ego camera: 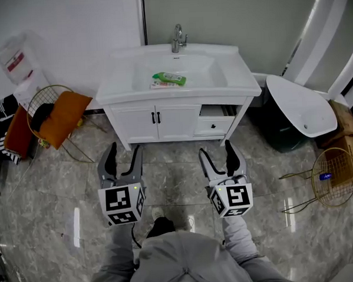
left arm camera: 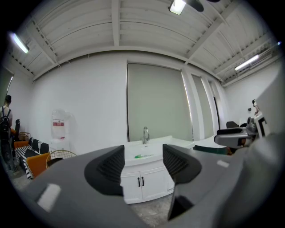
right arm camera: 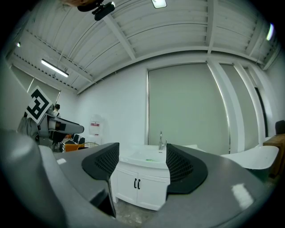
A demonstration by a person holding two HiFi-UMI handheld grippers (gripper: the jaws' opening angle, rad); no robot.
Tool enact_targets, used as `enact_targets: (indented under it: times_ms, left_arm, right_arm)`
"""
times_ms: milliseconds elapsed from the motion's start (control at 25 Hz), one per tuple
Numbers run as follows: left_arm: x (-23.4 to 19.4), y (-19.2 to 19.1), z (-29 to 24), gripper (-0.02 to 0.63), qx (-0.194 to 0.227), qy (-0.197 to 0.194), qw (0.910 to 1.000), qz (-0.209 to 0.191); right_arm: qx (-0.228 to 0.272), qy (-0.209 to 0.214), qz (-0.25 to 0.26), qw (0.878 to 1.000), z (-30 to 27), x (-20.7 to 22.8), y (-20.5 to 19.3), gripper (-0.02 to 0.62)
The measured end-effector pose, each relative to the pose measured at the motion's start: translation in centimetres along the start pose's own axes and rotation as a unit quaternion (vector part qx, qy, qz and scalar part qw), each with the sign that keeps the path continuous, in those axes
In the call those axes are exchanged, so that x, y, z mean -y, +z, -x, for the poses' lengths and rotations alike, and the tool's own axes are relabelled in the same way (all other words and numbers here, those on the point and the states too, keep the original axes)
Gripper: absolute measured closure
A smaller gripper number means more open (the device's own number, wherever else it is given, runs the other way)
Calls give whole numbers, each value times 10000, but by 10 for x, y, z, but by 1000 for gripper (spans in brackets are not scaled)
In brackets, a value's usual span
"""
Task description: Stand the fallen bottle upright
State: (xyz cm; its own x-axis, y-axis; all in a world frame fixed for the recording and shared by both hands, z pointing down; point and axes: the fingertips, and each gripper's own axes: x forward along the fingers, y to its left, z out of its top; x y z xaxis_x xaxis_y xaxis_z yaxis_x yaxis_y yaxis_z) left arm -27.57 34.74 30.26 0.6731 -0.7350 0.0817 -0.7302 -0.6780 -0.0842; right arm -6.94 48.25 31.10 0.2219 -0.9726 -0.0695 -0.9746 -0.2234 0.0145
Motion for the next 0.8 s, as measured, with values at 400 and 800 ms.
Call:
enact_targets:
  times_ms: [400, 800]
  left_arm:
    - [-10, -10, -81, 310, -94, -137, 9998, -80]
    - [-62, 4, -221, 310, -26, -401, 9991, -135]
  right_arm:
    - [-107, -83, -40, 9999, -69, 28, -20, 267]
    - [-149, -286, 67, 9995, -204, 47, -20, 267]
